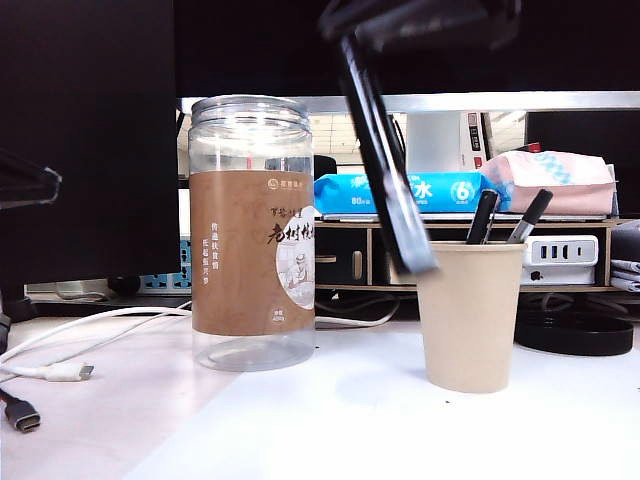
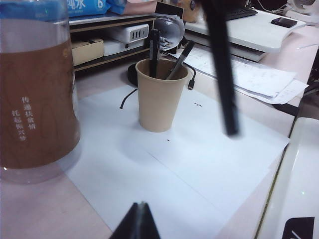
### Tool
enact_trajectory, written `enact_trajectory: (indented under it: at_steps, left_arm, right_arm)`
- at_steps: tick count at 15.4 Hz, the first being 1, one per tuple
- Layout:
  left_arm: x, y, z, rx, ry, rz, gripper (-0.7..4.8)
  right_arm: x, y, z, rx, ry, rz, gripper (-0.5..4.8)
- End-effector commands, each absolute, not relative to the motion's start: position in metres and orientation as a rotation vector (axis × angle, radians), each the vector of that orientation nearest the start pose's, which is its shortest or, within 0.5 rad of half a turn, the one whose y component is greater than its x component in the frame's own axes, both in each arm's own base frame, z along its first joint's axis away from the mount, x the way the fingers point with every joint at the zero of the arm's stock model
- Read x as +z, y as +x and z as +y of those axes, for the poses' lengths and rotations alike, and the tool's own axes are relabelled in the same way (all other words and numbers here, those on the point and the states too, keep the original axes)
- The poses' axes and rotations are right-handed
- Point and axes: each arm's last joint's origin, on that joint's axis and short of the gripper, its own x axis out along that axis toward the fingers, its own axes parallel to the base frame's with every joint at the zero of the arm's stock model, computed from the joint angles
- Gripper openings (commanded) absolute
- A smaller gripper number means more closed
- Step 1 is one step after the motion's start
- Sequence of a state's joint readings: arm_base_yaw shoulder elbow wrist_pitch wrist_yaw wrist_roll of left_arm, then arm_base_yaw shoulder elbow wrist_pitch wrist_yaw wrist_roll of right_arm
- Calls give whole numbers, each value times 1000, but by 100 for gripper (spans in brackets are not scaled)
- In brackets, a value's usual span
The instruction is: Pick up the marker from the paper cup and put it on the table.
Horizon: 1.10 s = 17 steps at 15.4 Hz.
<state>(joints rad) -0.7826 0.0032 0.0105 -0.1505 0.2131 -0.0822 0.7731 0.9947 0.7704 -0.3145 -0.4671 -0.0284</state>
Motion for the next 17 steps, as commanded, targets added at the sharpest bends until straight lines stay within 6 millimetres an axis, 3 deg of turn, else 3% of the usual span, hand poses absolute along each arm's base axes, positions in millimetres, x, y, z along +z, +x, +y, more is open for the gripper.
enact_trajectory:
  at_steps: [1,6,17]
  left_arm:
    - [151,63,-72,-997,-28,194,-4]
    - [151,63,-72,-997,-27,193,-4]
    - [151,63,-72,-997,-28,194,-4]
  right_arm:
    - [278,139,159,1224,-162,562,85]
    - [263,145,161,1161,-390,578,85]
    - [264,179,196,1134,-527,794,85]
